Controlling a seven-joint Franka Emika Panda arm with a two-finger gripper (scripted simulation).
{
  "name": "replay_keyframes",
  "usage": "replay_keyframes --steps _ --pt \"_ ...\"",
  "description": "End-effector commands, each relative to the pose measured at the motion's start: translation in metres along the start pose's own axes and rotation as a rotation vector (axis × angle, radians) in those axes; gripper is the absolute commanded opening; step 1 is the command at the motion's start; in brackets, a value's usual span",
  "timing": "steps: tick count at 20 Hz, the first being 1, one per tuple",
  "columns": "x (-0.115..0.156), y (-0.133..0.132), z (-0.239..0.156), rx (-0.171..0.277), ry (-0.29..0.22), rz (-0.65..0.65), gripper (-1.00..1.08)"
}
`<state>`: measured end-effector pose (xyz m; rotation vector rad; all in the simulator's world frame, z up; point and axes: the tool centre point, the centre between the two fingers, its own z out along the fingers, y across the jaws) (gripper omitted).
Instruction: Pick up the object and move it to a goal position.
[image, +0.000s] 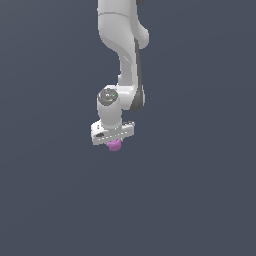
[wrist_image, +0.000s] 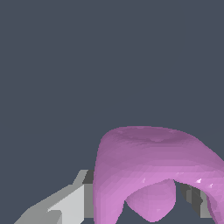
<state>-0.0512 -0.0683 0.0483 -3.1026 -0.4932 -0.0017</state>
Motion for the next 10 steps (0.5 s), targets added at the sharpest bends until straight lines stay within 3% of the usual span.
replay_keyframes --steps 1,10 --pt "0.000 -0.004 -0.008 0.000 0.001 0.000 -1.00" --pt "0.001 -0.033 -0.063 -0.001 0.000 0.000 -1.00"
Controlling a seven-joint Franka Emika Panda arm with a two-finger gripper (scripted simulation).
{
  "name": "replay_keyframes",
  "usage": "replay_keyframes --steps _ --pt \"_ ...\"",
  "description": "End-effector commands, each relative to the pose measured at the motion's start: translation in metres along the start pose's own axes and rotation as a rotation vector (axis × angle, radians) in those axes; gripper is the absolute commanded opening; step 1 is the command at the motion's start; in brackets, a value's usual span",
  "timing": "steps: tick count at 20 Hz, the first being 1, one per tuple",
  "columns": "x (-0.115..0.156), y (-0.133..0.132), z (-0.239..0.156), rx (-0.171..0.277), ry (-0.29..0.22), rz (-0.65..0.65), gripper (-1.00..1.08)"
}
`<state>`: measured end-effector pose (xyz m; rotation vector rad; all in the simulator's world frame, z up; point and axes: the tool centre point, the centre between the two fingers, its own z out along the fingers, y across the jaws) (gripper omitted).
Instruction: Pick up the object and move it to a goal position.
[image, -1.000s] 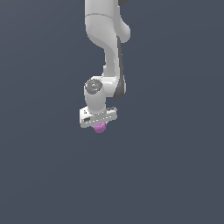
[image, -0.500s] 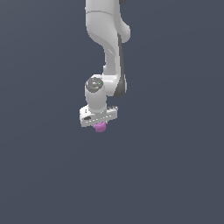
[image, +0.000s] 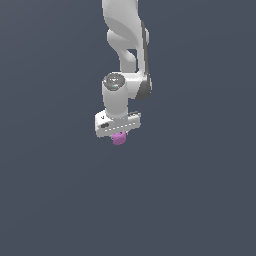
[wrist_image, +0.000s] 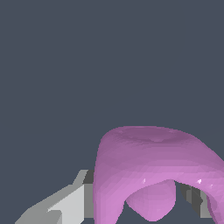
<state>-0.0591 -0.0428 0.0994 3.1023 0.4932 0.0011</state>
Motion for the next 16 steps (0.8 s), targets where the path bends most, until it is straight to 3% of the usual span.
replay_keyframes --steps 1,16 --pt "0.000 -0.011 -0.021 -0.001 0.001 0.000 -1.00" --pt "0.003 -0.093 -0.182 -0.002 -0.001 0.000 -1.00"
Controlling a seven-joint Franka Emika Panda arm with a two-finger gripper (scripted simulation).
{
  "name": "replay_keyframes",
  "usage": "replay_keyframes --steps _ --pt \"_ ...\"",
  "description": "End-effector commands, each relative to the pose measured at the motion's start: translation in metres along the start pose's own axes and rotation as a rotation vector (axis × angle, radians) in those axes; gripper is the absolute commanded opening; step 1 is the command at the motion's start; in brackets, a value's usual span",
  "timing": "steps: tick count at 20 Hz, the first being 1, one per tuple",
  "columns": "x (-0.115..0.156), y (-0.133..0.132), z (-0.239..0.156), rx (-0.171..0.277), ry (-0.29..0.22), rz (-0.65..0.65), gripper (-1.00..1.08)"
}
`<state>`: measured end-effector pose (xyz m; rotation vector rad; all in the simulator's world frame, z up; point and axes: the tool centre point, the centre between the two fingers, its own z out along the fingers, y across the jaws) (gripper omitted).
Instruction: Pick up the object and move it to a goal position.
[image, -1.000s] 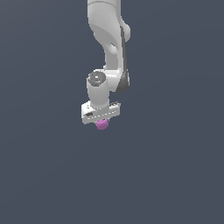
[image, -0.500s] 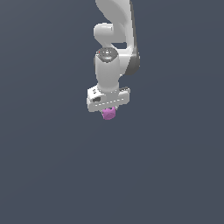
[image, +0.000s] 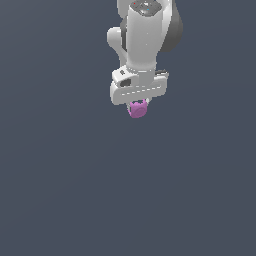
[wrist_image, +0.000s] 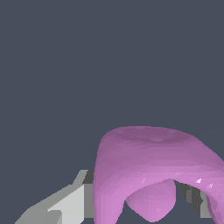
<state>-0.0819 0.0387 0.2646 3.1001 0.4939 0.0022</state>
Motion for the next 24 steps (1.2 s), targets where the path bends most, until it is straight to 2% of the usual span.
replay_keyframes --steps 1,8,13,24 --pt "0.000 -0.014 -0.027 0.000 -0.001 0.000 -1.00" --pt "0.004 -0.048 -0.096 0.001 -0.001 0.001 -1.00" --pt "0.006 -0.065 -0.131 0.001 -0.001 0.001 -1.00" --pt "0.010 -0.080 -0.161 0.002 -0.001 0.001 -1.00"
